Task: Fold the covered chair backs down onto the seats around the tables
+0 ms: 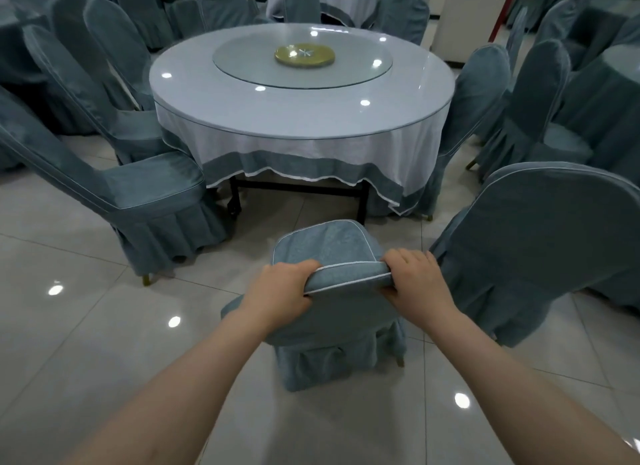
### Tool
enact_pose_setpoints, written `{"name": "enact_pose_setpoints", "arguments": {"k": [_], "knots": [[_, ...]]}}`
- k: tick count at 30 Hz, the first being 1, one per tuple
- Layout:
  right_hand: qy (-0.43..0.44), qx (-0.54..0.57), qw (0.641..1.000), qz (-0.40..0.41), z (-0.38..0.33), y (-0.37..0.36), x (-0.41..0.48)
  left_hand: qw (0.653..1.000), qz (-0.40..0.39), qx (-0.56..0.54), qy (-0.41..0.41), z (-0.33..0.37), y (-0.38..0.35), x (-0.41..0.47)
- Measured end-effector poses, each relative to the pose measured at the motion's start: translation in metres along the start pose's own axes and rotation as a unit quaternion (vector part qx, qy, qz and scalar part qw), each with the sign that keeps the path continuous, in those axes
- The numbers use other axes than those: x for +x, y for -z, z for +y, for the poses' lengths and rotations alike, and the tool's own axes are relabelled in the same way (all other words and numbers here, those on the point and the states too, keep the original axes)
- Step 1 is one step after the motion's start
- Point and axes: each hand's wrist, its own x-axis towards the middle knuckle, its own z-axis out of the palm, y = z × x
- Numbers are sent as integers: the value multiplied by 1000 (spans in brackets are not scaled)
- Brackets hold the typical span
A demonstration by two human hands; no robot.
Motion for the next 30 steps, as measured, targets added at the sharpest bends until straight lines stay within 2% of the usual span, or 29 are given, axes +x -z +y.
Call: {"name": "enact_pose_setpoints", "arguments": {"k": [6, 12, 20, 24, 30], "knots": [[-15, 55, 998, -39, 8, -32, -2, 993, -27, 108, -47, -3, -2, 22], [18, 99, 995, -24, 7, -44, 8, 993, -35, 104, -41, -18, -8, 27], [83, 79, 993, -24, -12, -50, 43, 993, -35, 114, 19, -42, 9, 26], [83, 83, 992, -35, -29, -53, 67, 993, -46, 101, 49, -58, 15, 30], [89, 58, 992, -68, -62, -62, 106, 982, -75, 41, 170, -92, 19, 44]]}}
